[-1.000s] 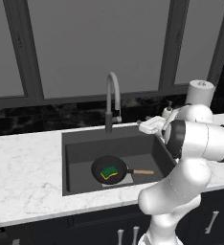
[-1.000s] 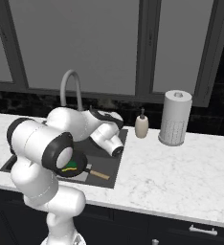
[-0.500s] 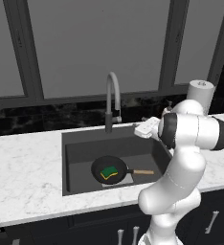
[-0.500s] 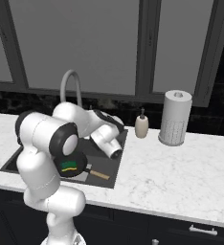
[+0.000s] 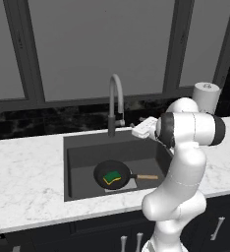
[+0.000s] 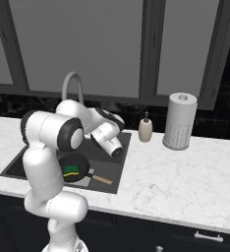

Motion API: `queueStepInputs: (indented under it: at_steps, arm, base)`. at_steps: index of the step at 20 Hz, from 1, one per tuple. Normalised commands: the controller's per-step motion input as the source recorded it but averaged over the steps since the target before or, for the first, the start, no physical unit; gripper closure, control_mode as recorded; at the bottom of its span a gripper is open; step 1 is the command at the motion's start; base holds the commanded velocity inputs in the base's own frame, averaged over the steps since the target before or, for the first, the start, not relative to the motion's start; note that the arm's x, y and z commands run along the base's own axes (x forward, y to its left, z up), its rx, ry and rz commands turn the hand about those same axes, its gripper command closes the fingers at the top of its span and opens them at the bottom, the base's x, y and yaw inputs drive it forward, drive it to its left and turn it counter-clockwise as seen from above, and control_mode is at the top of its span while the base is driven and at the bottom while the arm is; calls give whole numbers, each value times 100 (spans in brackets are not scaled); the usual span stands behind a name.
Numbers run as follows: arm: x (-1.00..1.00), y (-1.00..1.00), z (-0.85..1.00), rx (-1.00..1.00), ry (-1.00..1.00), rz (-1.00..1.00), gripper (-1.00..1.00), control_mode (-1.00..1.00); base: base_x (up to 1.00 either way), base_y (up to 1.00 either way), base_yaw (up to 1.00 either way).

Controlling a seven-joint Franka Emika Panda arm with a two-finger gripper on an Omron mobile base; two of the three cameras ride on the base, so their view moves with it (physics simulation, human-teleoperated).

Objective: Pick the pan and sponge and place them into the sink. Then turn on the water.

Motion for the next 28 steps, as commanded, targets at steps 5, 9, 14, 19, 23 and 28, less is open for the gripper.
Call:
queueStepInputs:
  at_steps: [5,9,14,19,23,28]
  arm:
    - [30,10,0,0,0,0,-100,-100]
    - [48,0,0,0,0,0,-100,-100]
    - [52,1,0,0,0,0,-100,-100]
    - [53,17,-6,0,4,0,-100,-100]
    - [55,20,-16,0,7,0,-100,-100]
    - [51,6,-16,0,5,0,-100,-100]
  base:
    - [0,0,0]
    - [0,0,0]
    - [0,0,0]
    - [0,0,0]
    - [0,0,0]
    - [0,0,0]
